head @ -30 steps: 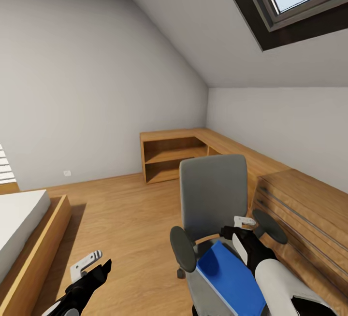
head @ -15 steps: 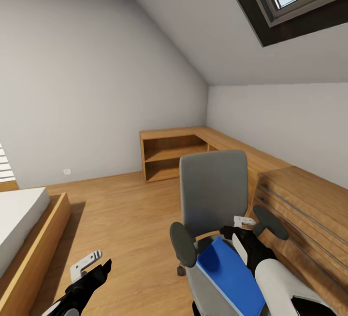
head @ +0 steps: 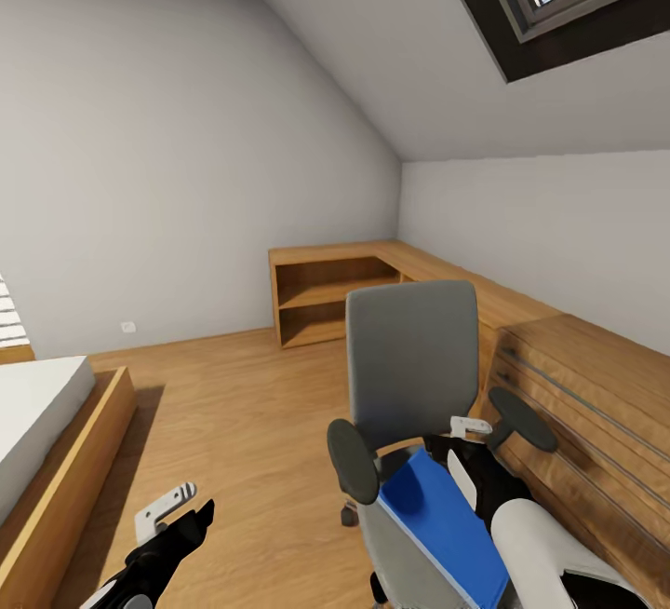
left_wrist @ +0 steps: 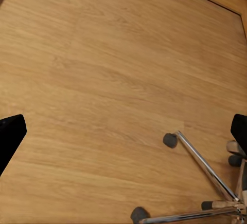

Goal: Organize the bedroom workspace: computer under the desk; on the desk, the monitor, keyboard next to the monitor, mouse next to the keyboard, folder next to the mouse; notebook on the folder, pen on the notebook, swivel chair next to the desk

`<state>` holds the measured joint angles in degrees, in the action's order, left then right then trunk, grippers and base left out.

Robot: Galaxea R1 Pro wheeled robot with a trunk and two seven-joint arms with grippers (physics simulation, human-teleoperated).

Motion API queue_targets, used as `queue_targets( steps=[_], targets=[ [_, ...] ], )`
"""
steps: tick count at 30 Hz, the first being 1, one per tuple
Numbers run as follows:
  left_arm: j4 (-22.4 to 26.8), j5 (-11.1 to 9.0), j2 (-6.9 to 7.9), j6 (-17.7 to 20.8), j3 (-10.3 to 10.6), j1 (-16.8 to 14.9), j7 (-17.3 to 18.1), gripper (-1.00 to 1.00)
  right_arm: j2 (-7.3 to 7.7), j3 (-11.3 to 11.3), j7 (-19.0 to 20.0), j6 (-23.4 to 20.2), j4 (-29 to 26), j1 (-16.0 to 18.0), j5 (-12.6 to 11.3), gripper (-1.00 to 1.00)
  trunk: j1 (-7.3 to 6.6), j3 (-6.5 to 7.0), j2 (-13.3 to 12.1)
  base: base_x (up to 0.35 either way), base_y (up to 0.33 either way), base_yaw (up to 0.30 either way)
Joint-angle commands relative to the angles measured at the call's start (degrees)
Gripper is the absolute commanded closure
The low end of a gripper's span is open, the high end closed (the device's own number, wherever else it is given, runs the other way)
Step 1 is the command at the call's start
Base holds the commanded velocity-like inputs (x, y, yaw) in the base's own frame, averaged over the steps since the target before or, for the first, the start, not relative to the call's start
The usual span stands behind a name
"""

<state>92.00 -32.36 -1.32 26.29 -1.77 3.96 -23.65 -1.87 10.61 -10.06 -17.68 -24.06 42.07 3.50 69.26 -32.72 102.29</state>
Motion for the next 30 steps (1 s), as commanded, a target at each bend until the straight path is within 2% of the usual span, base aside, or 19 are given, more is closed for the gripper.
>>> queue_targets(
  steps=[1,15,24,30],
  targets=[
    [0.11,-0.6,-0.02,0.17,-0.06,-0.01,-0.34,-1.0,-0.06,0.29,0.0,-0.34,-0.11,0.02,0.37,-1.0,0.23,-0.23,0.44,0.0,0.0,0.0],
    [0.09,-0.6,0.0,0.17,-0.07,-0.01,-0.34,-1.0,-0.22,0.21,-0.22,-0.06,-0.35,0.03,0.44,-1.0,3.3,-2.75,6.06,0.0,0.0,0.0],
    [0.03,-0.6,0.0,0.17,-0.07,-0.01,-0.34,-1.0,-0.24,0.41,-0.3,-0.39,-2.74,0.02,0.39,-1.0,5.28,-4.36,9.67,0.0,0.0,0.0],
    [-0.03,-0.6,0.0,0.17,-0.01,-0.01,-0.34,-1.0,-0.16,0.73,-0.29,-0.5,-4.21,0.03,0.33,-1.0,5.28,-4.36,9.67,0.0,0.0,0.0]
  ],
)
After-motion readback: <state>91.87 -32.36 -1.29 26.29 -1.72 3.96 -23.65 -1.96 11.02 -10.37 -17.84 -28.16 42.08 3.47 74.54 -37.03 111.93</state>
